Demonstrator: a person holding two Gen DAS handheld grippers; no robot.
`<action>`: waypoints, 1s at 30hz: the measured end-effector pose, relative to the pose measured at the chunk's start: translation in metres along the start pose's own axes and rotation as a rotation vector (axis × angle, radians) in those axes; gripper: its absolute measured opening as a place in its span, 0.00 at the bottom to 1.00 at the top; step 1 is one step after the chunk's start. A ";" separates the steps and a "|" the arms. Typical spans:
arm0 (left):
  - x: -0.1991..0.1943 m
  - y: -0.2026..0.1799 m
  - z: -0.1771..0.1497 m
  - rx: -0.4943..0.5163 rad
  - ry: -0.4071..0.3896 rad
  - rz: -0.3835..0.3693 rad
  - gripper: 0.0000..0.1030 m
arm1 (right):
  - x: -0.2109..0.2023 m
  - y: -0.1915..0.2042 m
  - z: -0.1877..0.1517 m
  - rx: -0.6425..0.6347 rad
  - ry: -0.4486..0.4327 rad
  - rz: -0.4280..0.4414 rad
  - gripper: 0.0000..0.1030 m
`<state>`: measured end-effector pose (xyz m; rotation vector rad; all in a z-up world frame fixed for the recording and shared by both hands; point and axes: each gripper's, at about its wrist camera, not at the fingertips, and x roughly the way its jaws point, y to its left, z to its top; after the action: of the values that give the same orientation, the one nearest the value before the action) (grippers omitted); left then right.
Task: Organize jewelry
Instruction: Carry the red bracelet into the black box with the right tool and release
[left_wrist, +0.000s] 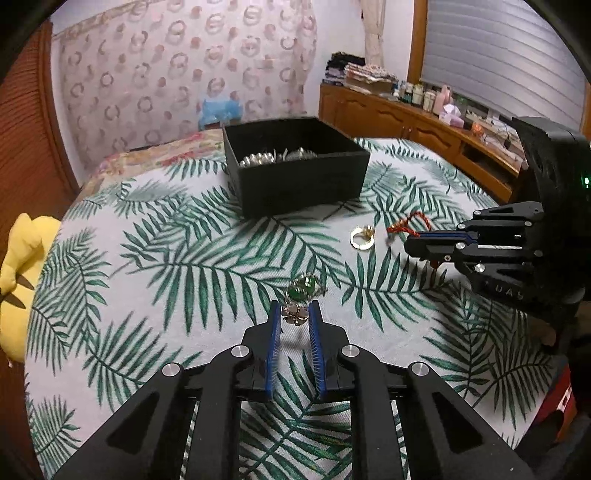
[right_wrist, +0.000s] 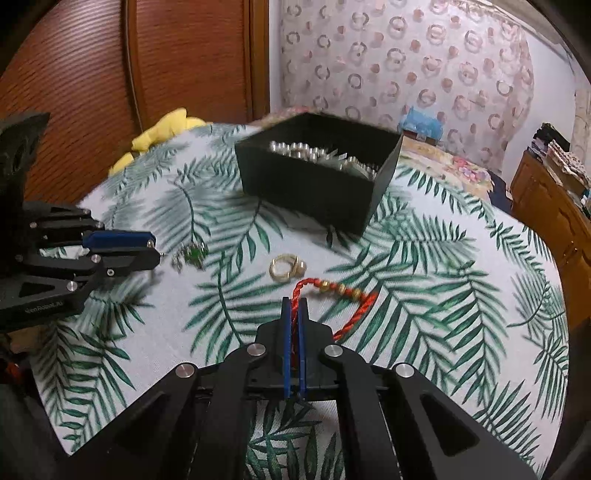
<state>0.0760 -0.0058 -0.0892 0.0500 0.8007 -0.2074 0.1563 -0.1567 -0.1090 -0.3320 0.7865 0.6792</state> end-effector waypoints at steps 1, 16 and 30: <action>-0.003 0.000 0.001 0.000 -0.008 0.002 0.14 | -0.005 -0.001 0.004 0.000 -0.013 0.000 0.03; -0.025 0.003 0.026 0.008 -0.092 0.008 0.14 | -0.046 -0.014 0.061 -0.037 -0.148 -0.021 0.03; -0.024 0.011 0.053 0.012 -0.136 0.013 0.14 | -0.012 -0.028 0.122 -0.010 -0.180 0.015 0.04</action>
<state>0.0994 0.0025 -0.0355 0.0524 0.6636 -0.2009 0.2341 -0.1203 -0.0171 -0.2701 0.6148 0.7163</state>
